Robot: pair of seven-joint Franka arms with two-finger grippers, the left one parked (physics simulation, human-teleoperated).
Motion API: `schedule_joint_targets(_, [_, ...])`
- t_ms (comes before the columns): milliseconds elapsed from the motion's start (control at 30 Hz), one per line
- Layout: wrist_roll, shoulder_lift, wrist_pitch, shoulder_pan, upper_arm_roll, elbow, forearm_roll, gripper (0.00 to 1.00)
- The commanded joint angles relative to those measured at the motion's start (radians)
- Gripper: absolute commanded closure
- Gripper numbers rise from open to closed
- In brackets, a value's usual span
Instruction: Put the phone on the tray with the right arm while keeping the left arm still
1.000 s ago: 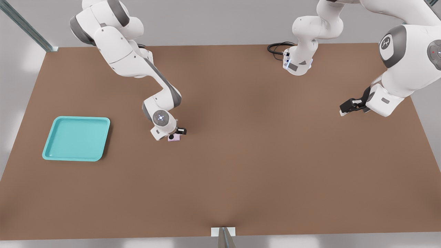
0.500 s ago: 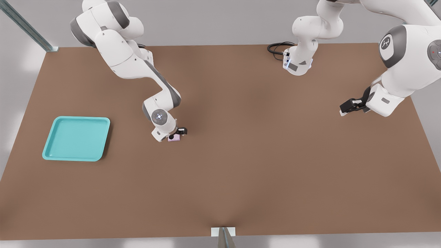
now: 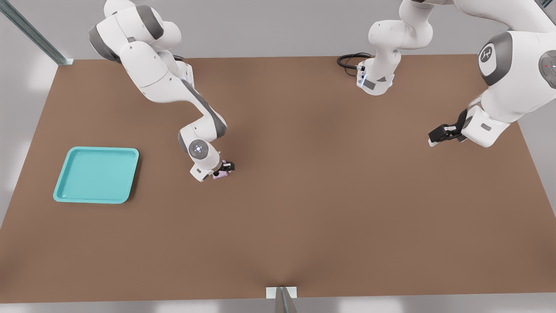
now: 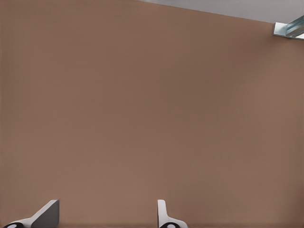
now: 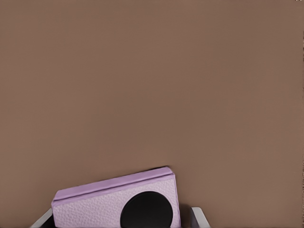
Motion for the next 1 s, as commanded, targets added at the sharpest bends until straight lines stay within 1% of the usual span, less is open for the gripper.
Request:
schedule_joint_targets(0, [-0.082, 0.0, 0.008, 0.0, -0.001, 0.0, 0.002, 0.0])
schedule_joint_targets(167, [-0.084, 0.0, 0.008, 0.0, -0.004, 0.0, -0.003, 0.01])
schedule_joint_targets(233, [-0.09, 0.0, 0.008, 0.0, -0.004, 0.0, -0.004, 0.22])
schedule_joint_targets(267, [-0.09, 0.0, 0.008, 0.0, -0.004, 0.0, -0.004, 0.27])
schedule_joint_targets(400, [-0.11, -0.018, -0.003, -0.007, -0.022, 0.008, -0.004, 0.27])
schedule_joint_targets(433, [-0.141, -0.049, -0.006, -0.015, -0.038, 0.008, -0.004, 0.27])
schedule_joint_targets(500, [-0.139, -0.1, -0.011, -0.043, -0.041, 0.011, -0.004, 0.27])
schedule_joint_targets(533, [-0.139, -0.133, -0.095, -0.06, -0.041, 0.033, -0.004, 0.27])
schedule_joint_targets(633, [-0.19, -0.221, -0.147, -0.141, -0.041, 0.04, -0.004, 0.27])
schedule_joint_targets(700, [-0.3, -0.241, -0.164, -0.167, -0.096, 0.037, -0.004, 0.27])
schedule_joint_targets(733, [-0.344, -0.256, -0.166, -0.202, -0.102, 0.031, -0.004, 0.27])
schedule_joint_targets(833, [-0.571, -0.287, -0.169, -0.288, -0.194, 0.017, -0.003, 0.27])
schedule_joint_targets(867, [-0.63, -0.299, -0.169, -0.32, -0.211, 0.01, -0.003, 0.27])
schedule_joint_targets(900, [-0.683, -0.304, -0.167, -0.339, -0.24, 0.007, -0.003, 0.27])
schedule_joint_targets(967, [-0.819, -0.304, -0.166, -0.357, -0.321, 0.007, 0.003, 0.27])
